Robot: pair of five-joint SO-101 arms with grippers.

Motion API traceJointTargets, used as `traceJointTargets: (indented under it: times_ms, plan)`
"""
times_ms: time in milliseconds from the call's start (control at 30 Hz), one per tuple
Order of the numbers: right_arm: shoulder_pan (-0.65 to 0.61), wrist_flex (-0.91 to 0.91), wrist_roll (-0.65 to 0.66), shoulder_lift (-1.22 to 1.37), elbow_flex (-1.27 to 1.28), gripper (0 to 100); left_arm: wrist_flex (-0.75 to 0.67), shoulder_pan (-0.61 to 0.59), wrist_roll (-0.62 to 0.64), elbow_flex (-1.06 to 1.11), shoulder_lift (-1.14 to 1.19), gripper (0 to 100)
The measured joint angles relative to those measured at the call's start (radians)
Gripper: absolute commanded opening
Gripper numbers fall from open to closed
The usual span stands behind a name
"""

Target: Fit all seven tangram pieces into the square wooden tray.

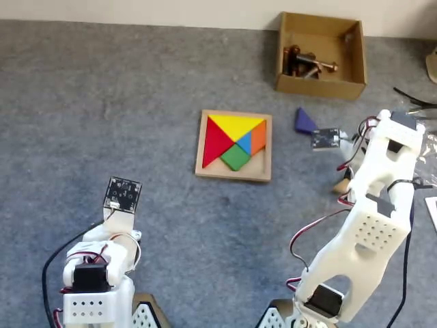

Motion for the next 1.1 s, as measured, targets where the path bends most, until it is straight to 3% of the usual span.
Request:
traceJointTargets:
  times_ms: [633, 900, 1100]
  plan:
    - [-0.153, 0.0, -0.342, 0.002, 0.0, 26.0, 0.0, 0.0, 0.0, 0.0, 0.0, 1]
    - [-0.157, 0.0, -0.35, 0.008, 0.0, 26.3, 0.0, 0.0, 0.0, 0.0, 0.0, 1]
    - [-0.132, 0.0, -0.273, 0.008, 0.0, 26.3, 0.0, 0.0, 0.0, 0.0, 0.0, 1]
